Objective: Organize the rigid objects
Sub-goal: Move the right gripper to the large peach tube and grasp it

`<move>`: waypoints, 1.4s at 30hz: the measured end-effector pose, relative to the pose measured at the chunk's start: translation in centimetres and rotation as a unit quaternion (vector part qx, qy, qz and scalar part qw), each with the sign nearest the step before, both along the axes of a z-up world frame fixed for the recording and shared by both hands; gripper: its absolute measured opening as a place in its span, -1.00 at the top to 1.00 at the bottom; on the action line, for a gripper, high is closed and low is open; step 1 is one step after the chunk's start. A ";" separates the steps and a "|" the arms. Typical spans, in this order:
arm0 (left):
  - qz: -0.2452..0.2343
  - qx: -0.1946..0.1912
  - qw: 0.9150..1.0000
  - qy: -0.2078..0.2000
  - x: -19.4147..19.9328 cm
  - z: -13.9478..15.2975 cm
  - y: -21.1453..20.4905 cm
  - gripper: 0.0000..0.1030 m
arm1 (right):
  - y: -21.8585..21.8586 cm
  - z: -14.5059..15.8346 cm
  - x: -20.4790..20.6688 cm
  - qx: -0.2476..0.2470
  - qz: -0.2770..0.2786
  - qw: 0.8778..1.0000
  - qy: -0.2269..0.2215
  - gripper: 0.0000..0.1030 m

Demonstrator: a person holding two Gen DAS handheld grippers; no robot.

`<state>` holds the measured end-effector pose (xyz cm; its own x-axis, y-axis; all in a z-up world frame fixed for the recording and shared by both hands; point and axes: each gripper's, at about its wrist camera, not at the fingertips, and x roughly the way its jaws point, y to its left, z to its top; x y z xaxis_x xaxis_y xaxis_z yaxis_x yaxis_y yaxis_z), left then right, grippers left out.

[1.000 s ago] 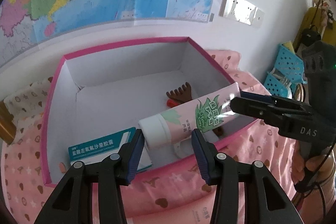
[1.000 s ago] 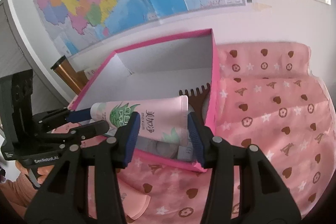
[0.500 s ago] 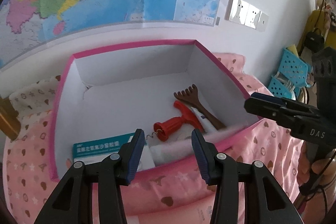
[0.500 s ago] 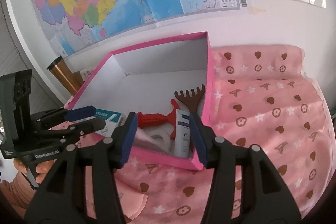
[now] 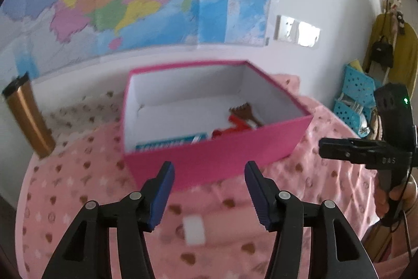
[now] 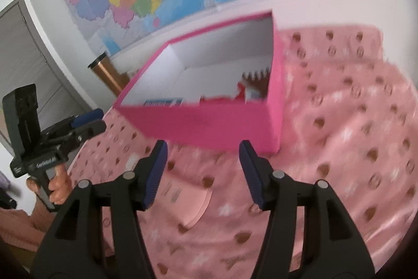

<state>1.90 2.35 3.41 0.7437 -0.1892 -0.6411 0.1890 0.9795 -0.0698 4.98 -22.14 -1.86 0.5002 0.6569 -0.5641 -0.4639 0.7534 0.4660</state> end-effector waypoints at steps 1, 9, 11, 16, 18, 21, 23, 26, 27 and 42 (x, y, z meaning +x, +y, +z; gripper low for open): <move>0.002 0.000 1.000 0.006 -0.1 -0.4 0.2 -0.10 | 0.2 -0.6 -0.3 0.001 0.005 1.000 0.009 -0.14; 0.027 -0.012 0.996 0.079 -0.5 -5.5 1.4 -0.10 | 1.7 -4.6 -1.5 0.007 0.021 0.998 0.067 -0.14; 0.023 -0.017 0.996 0.088 -0.7 -6.1 1.4 -0.11 | 2.1 -5.2 -1.6 0.003 0.023 0.997 0.074 -0.14; 0.013 -0.020 0.995 0.100 -0.6 -6.9 0.7 -0.10 | 2.9 -6.0 -1.6 -0.004 0.021 0.997 0.080 -0.14; 0.010 -0.020 0.994 0.103 -0.5 -7.1 0.5 -0.10 | 3.2 -6.1 -1.5 -0.005 0.021 0.997 0.080 -0.14; 0.007 -0.023 0.994 0.107 -0.4 -7.3 0.3 -0.10 | 3.5 -6.3 -1.5 -0.007 0.023 0.996 0.081 -0.14; 0.005 -0.026 0.994 0.109 -0.3 -7.3 0.3 -0.10 | 3.7 -6.3 -1.6 -0.008 0.024 0.996 0.080 -0.14; 0.003 -0.024 0.994 0.110 -0.3 -7.4 0.0 -0.10 | 4.1 -6.3 -1.5 -0.009 0.028 0.996 0.079 -0.14; 0.003 -0.023 0.994 0.110 -0.4 -7.4 0.0 -0.10 | 4.2 -6.3 -1.5 -0.010 0.029 0.996 0.079 -0.14; 0.008 -0.036 0.993 0.116 -0.6 -7.6 0.5 -0.10 | 4.3 -6.6 -1.2 0.021 0.039 0.995 0.090 -0.17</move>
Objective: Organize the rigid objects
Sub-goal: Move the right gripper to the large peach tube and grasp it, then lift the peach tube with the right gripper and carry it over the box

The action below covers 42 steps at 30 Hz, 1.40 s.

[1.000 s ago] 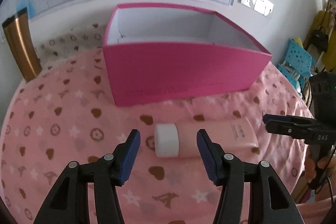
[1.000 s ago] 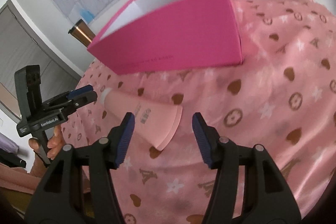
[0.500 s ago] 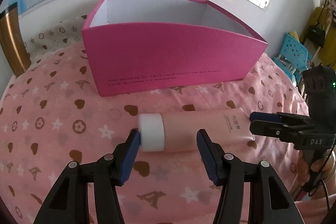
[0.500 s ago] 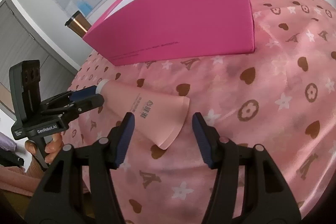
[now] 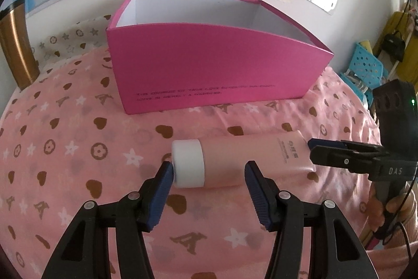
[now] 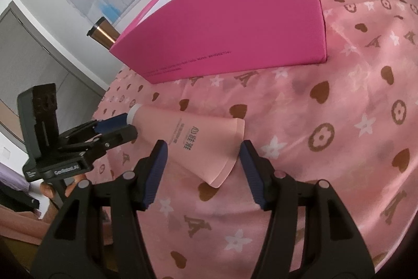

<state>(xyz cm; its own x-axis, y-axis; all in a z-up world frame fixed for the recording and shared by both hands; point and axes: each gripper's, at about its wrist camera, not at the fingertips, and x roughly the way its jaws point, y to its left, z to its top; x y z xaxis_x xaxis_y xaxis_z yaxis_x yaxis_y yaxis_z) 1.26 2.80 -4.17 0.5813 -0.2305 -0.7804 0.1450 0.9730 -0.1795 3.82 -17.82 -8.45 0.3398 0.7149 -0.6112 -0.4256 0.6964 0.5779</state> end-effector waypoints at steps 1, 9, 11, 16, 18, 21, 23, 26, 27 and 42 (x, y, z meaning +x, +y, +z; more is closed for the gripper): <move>0.000 -0.004 1.000 0.001 0.0 0.0 0.1 -0.09 | 0.1 0.0 0.0 -0.002 0.000 1.000 -0.001 -0.17; 0.002 0.002 1.000 0.002 -0.3 0.1 -0.3 -0.08 | 0.3 0.3 -0.1 -0.011 -0.005 1.000 -0.009 -0.17; 0.003 0.001 1.000 0.002 -0.4 0.1 -0.4 -0.08 | 0.3 0.4 -0.2 -0.013 -0.005 1.000 -0.011 -0.17; 0.000 -0.006 1.000 -0.003 -0.5 0.6 -0.5 -0.08 | -0.1 1.0 -0.4 -0.015 -0.009 1.000 -0.022 -0.17; -0.001 -0.005 1.000 -0.008 -0.6 1.0 -0.8 -0.08 | -0.3 1.5 -0.6 -0.017 -0.010 0.999 -0.031 -0.17; -0.002 -0.009 1.000 -0.014 -0.7 1.5 -1.0 -0.08 | -0.6 2.1 -0.9 -0.020 -0.012 0.999 -0.040 -0.17; -0.002 -0.009 1.000 -0.019 -0.8 1.8 -1.1 -0.08 | -1.0 2.4 -1.1 -0.019 -0.015 0.999 -0.044 -0.17; -0.005 -0.008 1.000 -0.026 -0.9 2.3 -1.6 -0.08 | -1.4 2.8 -1.2 -0.019 -0.020 0.998 -0.049 -0.17; -0.005 -0.006 1.000 -0.029 -1.0 2.4 -1.7 -0.08 | -1.5 3.0 -1.2 -0.018 -0.021 0.998 -0.050 -0.17; -0.011 -0.013 0.999 -0.043 -1.1 3.6 -2.2 -0.08 | -2.0 4.3 -2.1 -0.018 -0.041 0.997 -0.068 -0.17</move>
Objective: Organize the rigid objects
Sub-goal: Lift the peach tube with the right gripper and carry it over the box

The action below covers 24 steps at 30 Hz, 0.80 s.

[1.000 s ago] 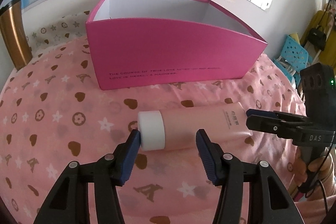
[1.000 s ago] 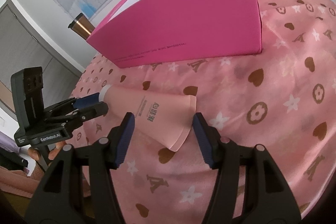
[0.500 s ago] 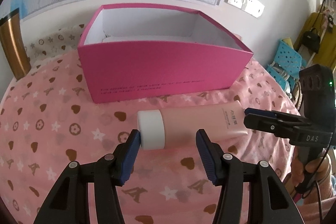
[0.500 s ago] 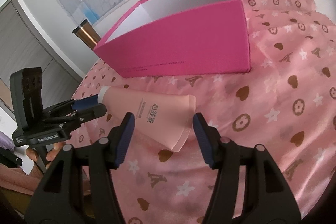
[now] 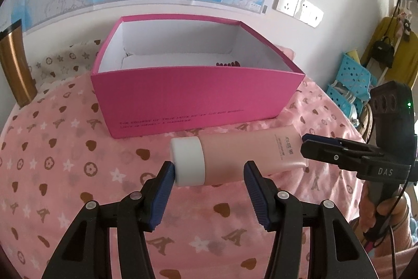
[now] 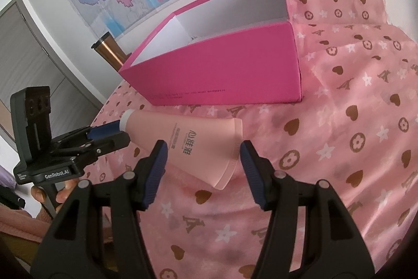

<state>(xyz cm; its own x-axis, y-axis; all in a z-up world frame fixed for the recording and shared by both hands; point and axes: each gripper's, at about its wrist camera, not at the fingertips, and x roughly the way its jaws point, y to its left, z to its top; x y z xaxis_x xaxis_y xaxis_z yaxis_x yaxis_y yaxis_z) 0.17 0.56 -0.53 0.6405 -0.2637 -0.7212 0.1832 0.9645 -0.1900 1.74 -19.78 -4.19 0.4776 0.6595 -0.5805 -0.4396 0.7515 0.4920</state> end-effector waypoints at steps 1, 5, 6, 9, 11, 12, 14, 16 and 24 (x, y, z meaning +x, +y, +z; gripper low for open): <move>-0.001 0.000 1.000 -0.001 0.0 0.1 -0.1 -0.08 | 0.0 0.1 0.0 0.000 -0.001 1.000 -0.002 -0.17; -0.001 -0.002 1.000 -0.005 -0.1 0.4 -0.2 -0.08 | -0.2 0.3 -0.1 -0.001 -0.003 1.000 -0.006 -0.17; -0.001 -0.002 1.000 -0.007 -0.1 0.5 -0.2 -0.08 | -0.3 0.4 -0.1 -0.001 -0.003 1.000 -0.007 -0.17; -0.003 -0.002 1.000 -0.010 -0.1 0.7 -0.3 -0.08 | -0.4 0.6 -0.2 -0.001 -0.005 1.000 -0.010 -0.17; -0.004 -0.001 1.000 -0.012 -0.1 0.8 -0.4 -0.08 | -0.5 0.7 -0.2 -0.001 -0.006 1.000 -0.012 -0.17; -0.004 -0.002 1.000 -0.012 -0.1 0.8 -0.4 -0.08 | -0.5 0.7 -0.2 -0.002 -0.006 1.000 -0.013 -0.17; -0.003 -0.003 1.000 -0.013 -0.1 0.9 -0.4 -0.07 | -0.5 0.8 -0.2 -0.002 -0.007 1.000 -0.015 -0.17; -0.003 -0.003 1.000 -0.015 0.0 1.0 -0.5 -0.08 | -0.5 0.9 -0.3 -0.001 -0.007 1.000 -0.016 -0.17; -0.001 -0.003 1.000 -0.025 0.2 1.6 -0.6 -0.08 | -0.6 1.8 0.0 -0.002 -0.008 1.000 -0.029 -0.17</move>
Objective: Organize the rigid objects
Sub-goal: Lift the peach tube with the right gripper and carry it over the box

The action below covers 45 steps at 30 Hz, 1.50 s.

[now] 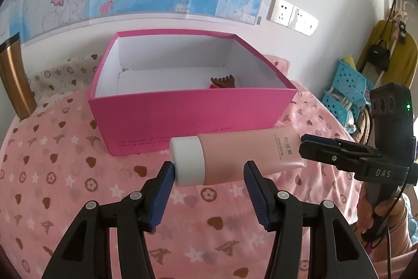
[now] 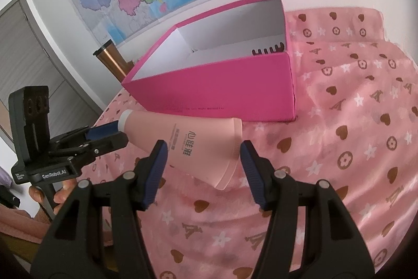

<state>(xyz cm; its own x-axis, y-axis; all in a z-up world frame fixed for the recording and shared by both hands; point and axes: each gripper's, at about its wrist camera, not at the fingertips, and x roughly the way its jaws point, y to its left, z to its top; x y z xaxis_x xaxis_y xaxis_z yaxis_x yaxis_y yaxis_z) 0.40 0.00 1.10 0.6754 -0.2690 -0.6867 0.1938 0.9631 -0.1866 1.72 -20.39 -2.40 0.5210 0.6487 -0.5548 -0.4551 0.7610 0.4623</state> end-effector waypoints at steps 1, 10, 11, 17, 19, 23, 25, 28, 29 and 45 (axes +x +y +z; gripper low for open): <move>0.001 0.000 1.000 -0.001 0.1 0.1 0.0 -0.08 | 0.0 0.1 0.0 0.000 0.000 1.000 -0.002 -0.17; 0.001 0.004 1.000 -0.017 0.3 1.1 -0.1 -0.08 | 0.1 1.0 0.3 -0.003 -0.002 1.000 -0.017 -0.17; 0.000 0.004 1.000 -0.018 0.3 1.2 -0.1 -0.08 | 0.0 1.1 0.3 -0.004 -0.002 1.000 -0.019 -0.17; -0.001 0.005 1.000 -0.026 0.6 1.6 -0.3 -0.08 | 0.0 1.4 0.6 -0.006 -0.003 1.000 -0.025 -0.17; -0.001 0.005 1.000 -0.029 0.6 1.7 -0.3 -0.08 | 0.0 1.4 0.6 -0.006 -0.003 1.000 -0.025 -0.17; -0.001 0.006 0.999 -0.032 0.7 1.9 -0.3 -0.08 | -0.1 1.5 0.7 -0.006 -0.004 1.000 -0.027 -0.17; -0.001 0.005 0.999 -0.033 0.8 2.0 -0.3 -0.08 | -0.2 1.6 0.8 -0.006 -0.004 1.000 -0.029 -0.17; -0.001 0.004 0.999 -0.035 0.9 2.1 -0.4 -0.08 | -0.2 1.8 1.0 -0.006 -0.003 0.999 -0.031 -0.17; -0.001 0.005 0.999 -0.035 1.0 2.1 -0.4 -0.08 | -0.2 1.8 1.1 -0.006 -0.003 0.999 -0.033 -0.17; 0.000 0.007 0.999 -0.042 1.5 2.5 -0.4 -0.08 | -0.6 2.5 1.8 -0.005 -0.001 0.999 -0.043 -0.17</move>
<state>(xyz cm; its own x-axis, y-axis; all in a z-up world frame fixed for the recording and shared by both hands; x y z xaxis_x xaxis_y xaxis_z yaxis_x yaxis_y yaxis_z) 1.94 -0.42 3.55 0.7306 -0.2608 -0.6310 0.2091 0.9652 -0.1568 3.54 -20.94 0.07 0.5686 0.6420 -0.5144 -0.4904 0.7665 0.4146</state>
